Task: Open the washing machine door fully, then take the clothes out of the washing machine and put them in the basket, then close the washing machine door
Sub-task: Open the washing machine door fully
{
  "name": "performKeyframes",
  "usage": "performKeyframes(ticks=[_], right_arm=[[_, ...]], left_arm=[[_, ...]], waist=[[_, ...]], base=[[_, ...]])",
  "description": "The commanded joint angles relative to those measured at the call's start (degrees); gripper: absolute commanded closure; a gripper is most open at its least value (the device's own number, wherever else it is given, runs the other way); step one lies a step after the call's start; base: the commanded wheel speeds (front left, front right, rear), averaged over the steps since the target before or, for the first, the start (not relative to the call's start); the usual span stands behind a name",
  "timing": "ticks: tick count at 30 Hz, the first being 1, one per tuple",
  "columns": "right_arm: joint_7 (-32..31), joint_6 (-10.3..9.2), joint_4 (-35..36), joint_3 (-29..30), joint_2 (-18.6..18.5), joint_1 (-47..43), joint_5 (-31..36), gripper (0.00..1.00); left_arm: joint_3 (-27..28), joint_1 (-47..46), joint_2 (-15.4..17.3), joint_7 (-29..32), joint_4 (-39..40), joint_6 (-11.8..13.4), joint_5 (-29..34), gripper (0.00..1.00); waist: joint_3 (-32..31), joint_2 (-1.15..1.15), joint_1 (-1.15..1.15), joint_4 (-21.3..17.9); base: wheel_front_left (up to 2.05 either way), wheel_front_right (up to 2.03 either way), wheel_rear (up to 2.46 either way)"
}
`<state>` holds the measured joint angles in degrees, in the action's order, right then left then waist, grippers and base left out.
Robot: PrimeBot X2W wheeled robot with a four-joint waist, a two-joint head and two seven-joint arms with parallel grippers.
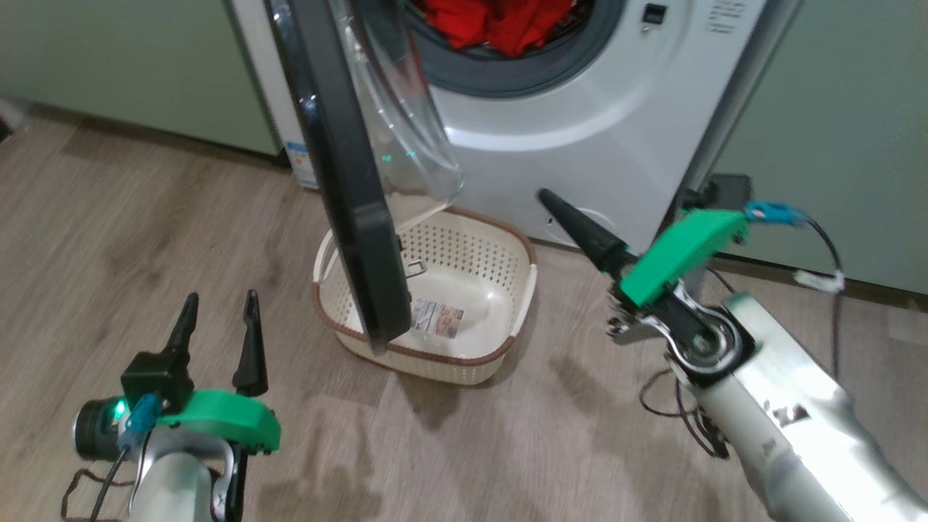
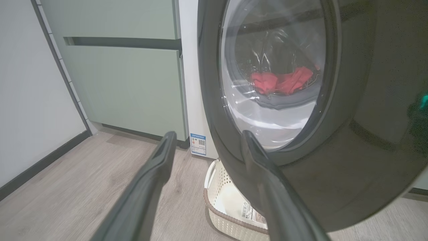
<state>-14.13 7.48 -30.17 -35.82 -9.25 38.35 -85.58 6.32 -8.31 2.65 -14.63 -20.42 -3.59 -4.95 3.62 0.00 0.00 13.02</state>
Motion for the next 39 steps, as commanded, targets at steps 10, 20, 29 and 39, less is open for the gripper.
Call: performKeyframes(ticks=[10,20,29,39], right_arm=[[27.18,0.01,-3.03,-6.31,-5.74,-3.84,11.55,0.0],[29.12,0.01,1.69,16.2,-3.74,-13.78,45.74,0.0],[29.12,0.01,8.08,27.37,1.92,-24.59,63.37,0.0],[29.13,0.01,8.6,28.26,2.3,-27.84,69.69,0.0]], left_arm=[[6.09,1.18,1.99,-0.37,1.94,-0.97,1.28,0.0],[8.63,2.13,1.65,-0.37,2.98,-1.19,1.81,0.0],[9.47,2.49,1.31,-0.37,3.11,-1.44,2.05,0.0],[10.11,2.7,0.95,-0.37,2.36,-1.58,2.23,0.0]], waist=[[-3.12,0.0,0.0,-5.8],[-4.6,0.0,0.0,-8.47],[-5.02,0.0,0.0,-8.86],[-4.7,0.0,0.0,-9.04]], base=[[0.0,0.0,0.0],[0.0,0.0,0.0],[0.0,0.0,0.0],[0.0,0.0,0.0]])
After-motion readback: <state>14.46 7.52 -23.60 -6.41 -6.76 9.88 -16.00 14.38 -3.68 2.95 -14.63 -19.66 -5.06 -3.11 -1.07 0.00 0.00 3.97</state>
